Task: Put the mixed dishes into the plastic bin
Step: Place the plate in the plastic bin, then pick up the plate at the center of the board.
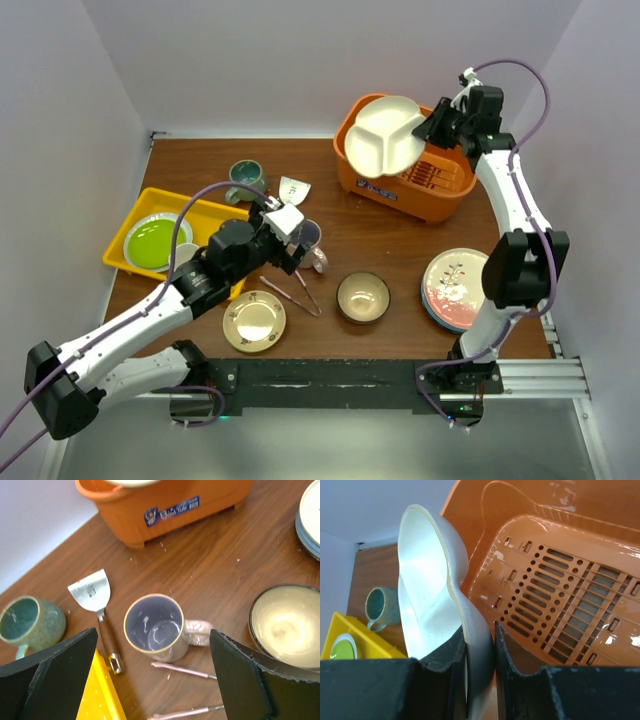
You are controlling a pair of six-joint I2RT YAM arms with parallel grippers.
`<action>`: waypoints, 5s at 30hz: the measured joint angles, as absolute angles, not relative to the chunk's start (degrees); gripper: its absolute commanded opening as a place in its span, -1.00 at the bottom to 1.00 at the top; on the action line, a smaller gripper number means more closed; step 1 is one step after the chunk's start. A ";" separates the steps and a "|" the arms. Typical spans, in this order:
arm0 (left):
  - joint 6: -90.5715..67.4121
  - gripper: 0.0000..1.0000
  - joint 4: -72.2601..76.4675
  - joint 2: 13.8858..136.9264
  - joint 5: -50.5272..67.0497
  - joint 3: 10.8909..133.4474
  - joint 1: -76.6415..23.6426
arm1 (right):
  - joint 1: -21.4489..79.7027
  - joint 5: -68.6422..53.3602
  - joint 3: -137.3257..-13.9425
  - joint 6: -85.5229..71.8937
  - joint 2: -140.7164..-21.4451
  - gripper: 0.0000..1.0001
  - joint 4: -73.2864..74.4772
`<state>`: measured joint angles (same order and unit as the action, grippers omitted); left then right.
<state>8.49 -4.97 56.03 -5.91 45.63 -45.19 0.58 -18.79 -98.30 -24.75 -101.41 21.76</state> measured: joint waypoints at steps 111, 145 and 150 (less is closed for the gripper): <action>-19.66 1.00 -2.85 48.21 6.68 41.41 -40.14 | -2.61 -35.59 -74.32 21.63 -65.06 0.96 35.40; -29.47 1.00 1.26 50.54 18.13 41.34 -40.14 | -39.48 -31.18 -63.33 57.78 -80.20 0.50 58.76; -29.52 1.00 1.76 50.72 18.28 40.75 -40.14 | -40.47 -30.39 -63.26 59.18 -85.19 0.45 58.67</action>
